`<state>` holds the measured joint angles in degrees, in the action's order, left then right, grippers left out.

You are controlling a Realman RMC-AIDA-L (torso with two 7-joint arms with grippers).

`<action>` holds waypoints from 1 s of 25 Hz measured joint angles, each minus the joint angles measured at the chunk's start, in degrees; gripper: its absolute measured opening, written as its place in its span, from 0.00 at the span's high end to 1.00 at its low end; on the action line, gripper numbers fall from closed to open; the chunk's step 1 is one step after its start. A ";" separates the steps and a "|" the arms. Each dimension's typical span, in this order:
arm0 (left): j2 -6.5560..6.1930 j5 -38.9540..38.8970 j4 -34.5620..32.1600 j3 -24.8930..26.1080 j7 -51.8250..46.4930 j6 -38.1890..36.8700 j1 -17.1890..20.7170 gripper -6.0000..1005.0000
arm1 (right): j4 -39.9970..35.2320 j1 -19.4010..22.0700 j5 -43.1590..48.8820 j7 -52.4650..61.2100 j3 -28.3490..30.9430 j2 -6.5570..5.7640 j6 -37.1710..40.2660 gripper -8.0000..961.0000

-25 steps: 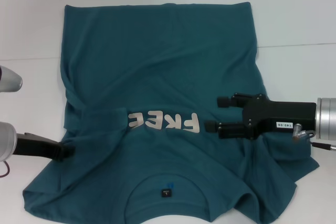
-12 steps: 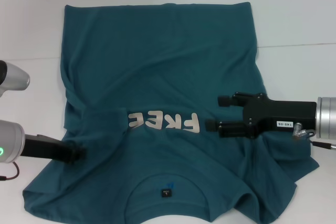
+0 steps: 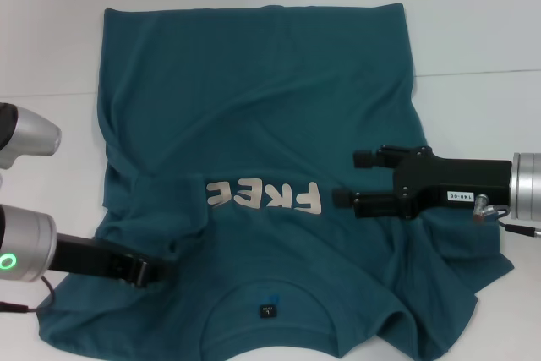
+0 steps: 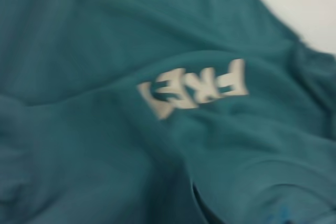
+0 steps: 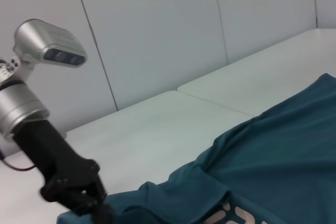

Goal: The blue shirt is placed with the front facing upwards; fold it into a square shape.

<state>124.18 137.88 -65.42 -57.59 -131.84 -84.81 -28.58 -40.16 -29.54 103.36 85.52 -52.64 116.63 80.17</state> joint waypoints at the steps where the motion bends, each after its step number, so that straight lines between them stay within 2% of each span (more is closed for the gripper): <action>1: 0.00 -1.07 0.10 -0.01 0.00 -0.83 0.04 0.96 | 0.00 0.00 0.00 0.00 0.00 0.00 -0.14 0.05; 6: -0.07 -4.85 1.66 0.22 -0.66 -3.82 -0.26 0.94 | 0.00 -0.02 0.00 0.00 0.00 0.00 -0.28 0.05; 17: 0.01 -9.44 1.52 0.43 1.03 -4.01 1.01 0.76 | 0.00 -0.29 -0.02 3.14 0.69 -0.50 -0.63 0.05; 25: 0.26 -22.46 -0.15 1.97 18.97 0.22 5.95 0.44 | 0.00 -0.42 -0.03 10.49 3.82 -1.60 -1.11 0.05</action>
<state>124.44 115.41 -65.57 -55.61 -112.87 -84.59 -22.63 -40.16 -29.96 103.33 96.01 -48.82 115.02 79.06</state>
